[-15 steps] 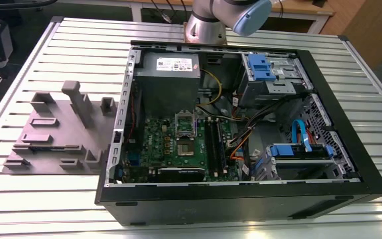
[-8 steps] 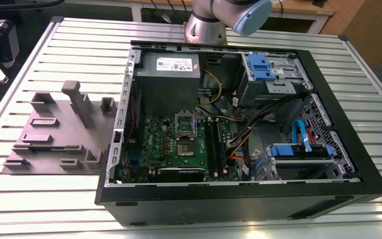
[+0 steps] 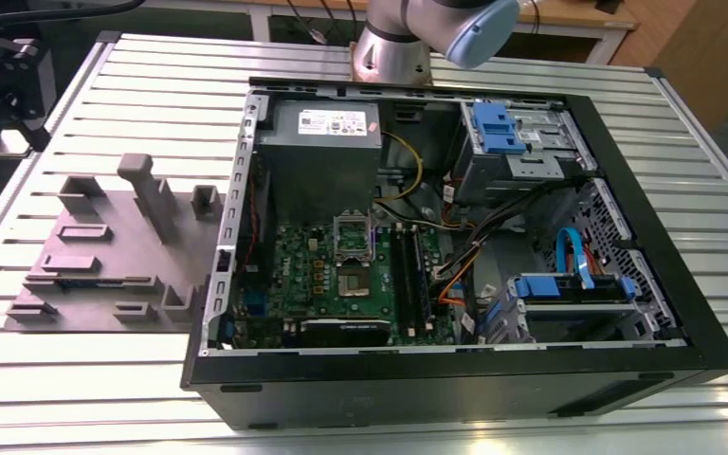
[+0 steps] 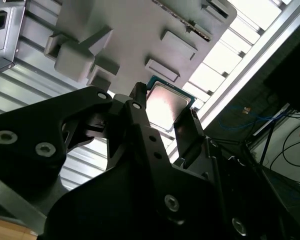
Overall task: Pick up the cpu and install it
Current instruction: 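Pick up the cpu and move it towards the insertion slot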
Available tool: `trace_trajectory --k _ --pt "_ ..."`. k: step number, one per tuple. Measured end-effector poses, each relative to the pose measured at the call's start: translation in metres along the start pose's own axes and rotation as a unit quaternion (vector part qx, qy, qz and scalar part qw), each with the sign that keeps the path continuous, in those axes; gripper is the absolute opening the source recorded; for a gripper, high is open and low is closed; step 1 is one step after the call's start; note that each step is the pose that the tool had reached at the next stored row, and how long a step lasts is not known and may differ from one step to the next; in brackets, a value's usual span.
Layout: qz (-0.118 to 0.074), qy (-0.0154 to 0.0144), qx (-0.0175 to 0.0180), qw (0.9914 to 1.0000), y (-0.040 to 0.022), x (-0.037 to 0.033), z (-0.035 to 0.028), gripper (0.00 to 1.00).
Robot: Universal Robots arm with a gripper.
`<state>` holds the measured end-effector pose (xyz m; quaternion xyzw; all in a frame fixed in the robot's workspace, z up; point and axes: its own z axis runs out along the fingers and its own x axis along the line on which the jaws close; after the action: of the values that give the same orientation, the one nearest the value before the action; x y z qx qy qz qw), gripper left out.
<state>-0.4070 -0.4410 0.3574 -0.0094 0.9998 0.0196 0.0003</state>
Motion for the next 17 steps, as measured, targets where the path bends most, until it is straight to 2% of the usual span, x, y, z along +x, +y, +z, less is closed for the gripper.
trace_trajectory --k 8,17 --pt "0.0 0.0 0.0 1.0 -0.0003 -0.0169 0.0 0.47" --pt "0.0 0.0 0.0 1.0 -0.0005 -0.0259 0.0 0.47"
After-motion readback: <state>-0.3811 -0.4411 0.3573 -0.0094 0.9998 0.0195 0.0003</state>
